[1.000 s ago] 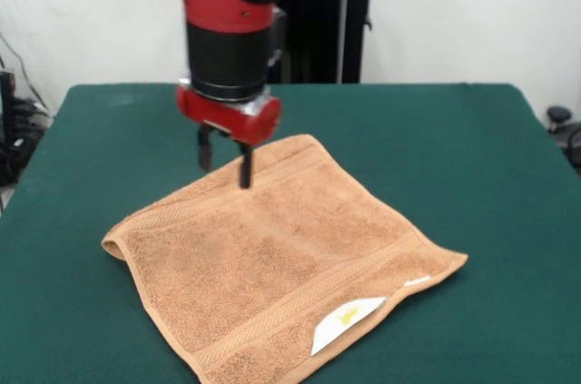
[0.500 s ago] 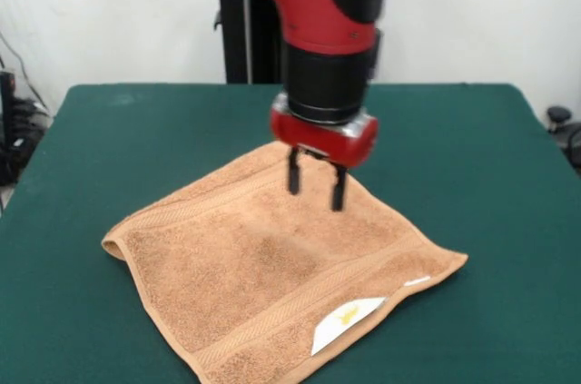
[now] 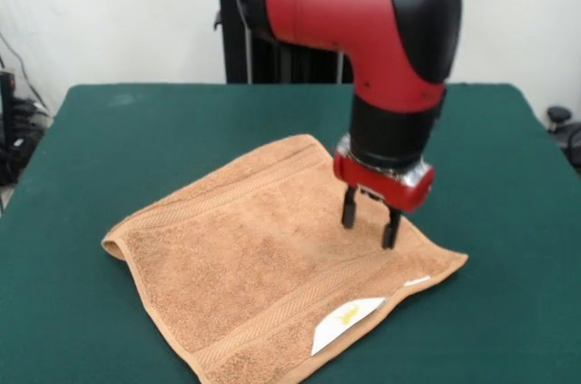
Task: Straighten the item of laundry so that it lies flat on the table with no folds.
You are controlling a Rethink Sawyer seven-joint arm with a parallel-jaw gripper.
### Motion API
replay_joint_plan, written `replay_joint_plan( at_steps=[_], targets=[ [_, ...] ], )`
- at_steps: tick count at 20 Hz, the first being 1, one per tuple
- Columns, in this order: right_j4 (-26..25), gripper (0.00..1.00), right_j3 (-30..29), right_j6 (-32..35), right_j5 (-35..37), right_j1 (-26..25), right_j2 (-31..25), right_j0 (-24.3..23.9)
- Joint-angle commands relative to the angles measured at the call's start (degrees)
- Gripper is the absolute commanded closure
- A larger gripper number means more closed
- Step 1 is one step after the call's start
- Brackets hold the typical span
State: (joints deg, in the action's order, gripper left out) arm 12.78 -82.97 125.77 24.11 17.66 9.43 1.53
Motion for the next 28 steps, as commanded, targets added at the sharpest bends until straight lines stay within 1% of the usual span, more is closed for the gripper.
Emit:
replay_joint_plan(
  at_steps=[1,3,6,7,10,11,14,17,20,23,24,28],
  targets=[
    [5.71,0.00,4.08,18.30,-3.11,-9.46,2.61,4.31],
    [6.01,0.00,4.34,17.98,-4.33,-10.56,3.06,4.73],
    [6.11,0.00,4.04,16.84,-5.45,-11.52,2.49,3.98],
    [5.77,0.00,4.60,16.53,-4.11,-12.01,3.47,4.28],
    [4.96,0.00,4.99,15.10,-3.36,-12.57,4.61,4.40],
    [4.09,0.00,4.81,13.81,-3.38,-12.44,4.53,4.30],
    [2.54,0.00,4.64,12.79,-3.20,-12.17,6.18,5.96],
    [1.33,0.00,2.97,10.33,-4.12,-10.35,4.14,6.24],
    [0.94,0.00,3.46,9.83,-3.98,-10.95,4.22,7.34],
    [0.07,0.00,3.99,9.51,-3.17,-12.10,6.06,8.48],
    [0.33,1.00,3.43,9.35,-3.47,-12.00,5.74,8.33],
    [-1.20,1.00,1.54,6.38,-4.72,-10.77,3.42,6.49]
  ],
)
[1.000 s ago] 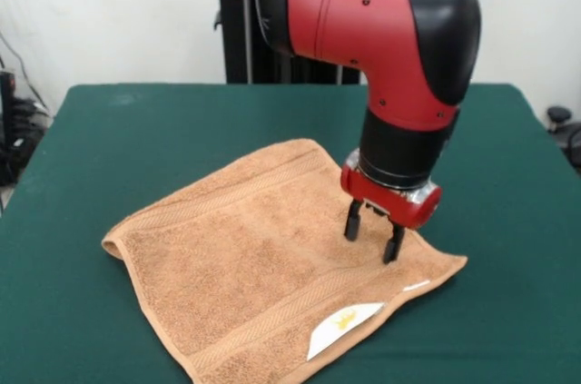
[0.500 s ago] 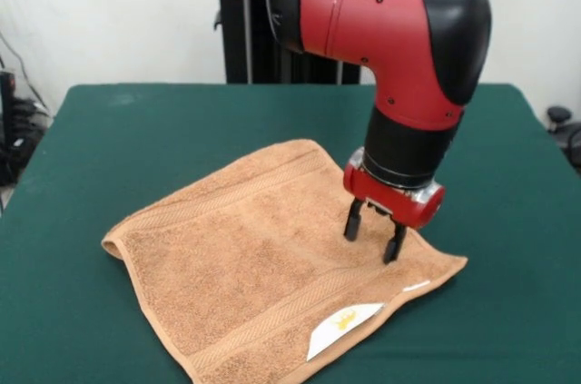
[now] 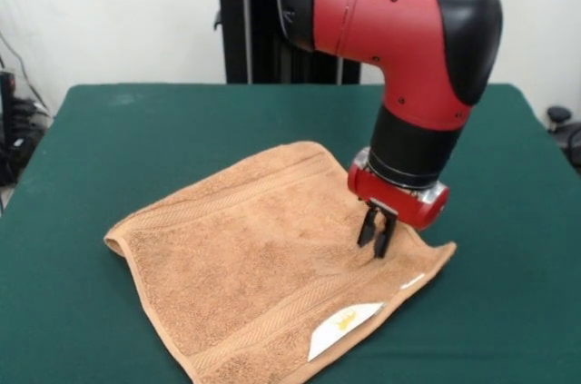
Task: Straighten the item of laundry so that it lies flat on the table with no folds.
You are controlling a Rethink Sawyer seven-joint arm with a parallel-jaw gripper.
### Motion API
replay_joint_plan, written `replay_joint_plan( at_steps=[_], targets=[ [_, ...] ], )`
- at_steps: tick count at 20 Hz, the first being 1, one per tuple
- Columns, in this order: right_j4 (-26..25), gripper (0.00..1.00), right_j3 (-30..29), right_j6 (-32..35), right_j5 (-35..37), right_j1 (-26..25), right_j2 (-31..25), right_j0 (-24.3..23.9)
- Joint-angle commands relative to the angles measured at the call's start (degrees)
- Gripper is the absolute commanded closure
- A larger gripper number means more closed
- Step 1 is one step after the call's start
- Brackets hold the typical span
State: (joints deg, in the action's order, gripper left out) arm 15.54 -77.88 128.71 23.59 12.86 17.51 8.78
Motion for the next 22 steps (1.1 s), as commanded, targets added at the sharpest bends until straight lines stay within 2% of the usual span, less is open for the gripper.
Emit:
replay_joint_plan(
  at_steps=[1,5,10,12,13,15,20,22],
  targets=[
    [-4.68,1.00,-5.26,2.15,-4.59,-4.58,-6.24,-1.98],
    [-5.84,1.00,-8.27,-1.36,-4.21,-2.02,-11.56,-5.85],
    [-7.77,1.00,-6.54,-1.28,-8.60,-4.28,-16.23,-8.58],
    [-8.76,1.00,-6.25,-2.06,-10.78,-5.29,-19.54,-10.96],
    [-9.35,1.00,-7.02,-3.09,-12.97,-5.72,-23.50,-13.73],
    [-10.14,1.00,-7.22,-2.04,-16.02,-6.50,-27.23,-15.63],
    [-10.03,1.00,-7.96,1.29,-17.00,-6.06,-32.84,-17.34],
    [-9.23,1.00,-8.30,3.93,-16.87,-4.93,-33.25,-16.33]
  ],
)
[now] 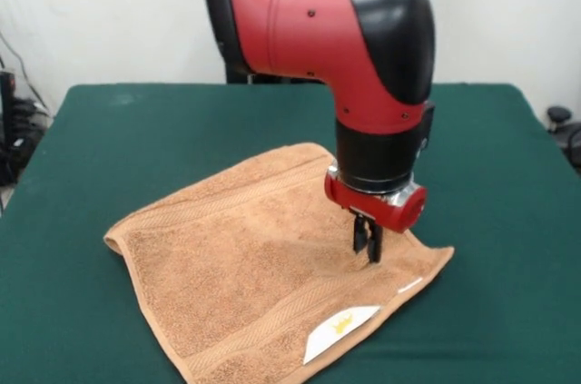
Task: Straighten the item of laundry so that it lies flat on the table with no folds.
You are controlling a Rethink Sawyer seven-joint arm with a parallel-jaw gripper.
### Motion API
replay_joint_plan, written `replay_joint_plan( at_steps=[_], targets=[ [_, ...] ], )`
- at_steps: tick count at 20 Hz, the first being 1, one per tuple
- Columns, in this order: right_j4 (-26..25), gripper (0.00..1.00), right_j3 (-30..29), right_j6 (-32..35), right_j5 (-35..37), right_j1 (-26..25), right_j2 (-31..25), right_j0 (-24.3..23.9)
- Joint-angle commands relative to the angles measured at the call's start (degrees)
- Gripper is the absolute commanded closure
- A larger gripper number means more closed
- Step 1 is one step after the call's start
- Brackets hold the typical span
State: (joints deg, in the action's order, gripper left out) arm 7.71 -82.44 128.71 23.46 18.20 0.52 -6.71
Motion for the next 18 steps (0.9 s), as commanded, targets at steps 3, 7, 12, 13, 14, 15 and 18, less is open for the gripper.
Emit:
replay_joint_plan(
  at_steps=[3,7,12,13,14,15,18],
  targets=[
    [0.38,1.00,-3.46,8.39,-16.23,-8.49,-13.34,2.68],
    [0.83,1.00,-3.71,8.35,-15.30,-7.85,-13.44,3.27],
    [2.43,1.00,-4.39,9.01,-14.16,-6.93,-14.67,3.63],
    [3.47,1.00,-4.80,9.94,-13.44,-6.53,-14.92,4.01],
    [4.13,1.00,-4.96,10.61,-13.21,-6.32,-14.90,4.37],
    [5.03,1.00,-5.20,11.45,-13.06,-6.05,-14.99,4.75],
    [7.52,1.00,-5.59,13.74,-12.82,-5.22,-14.47,6.32]
  ],
)
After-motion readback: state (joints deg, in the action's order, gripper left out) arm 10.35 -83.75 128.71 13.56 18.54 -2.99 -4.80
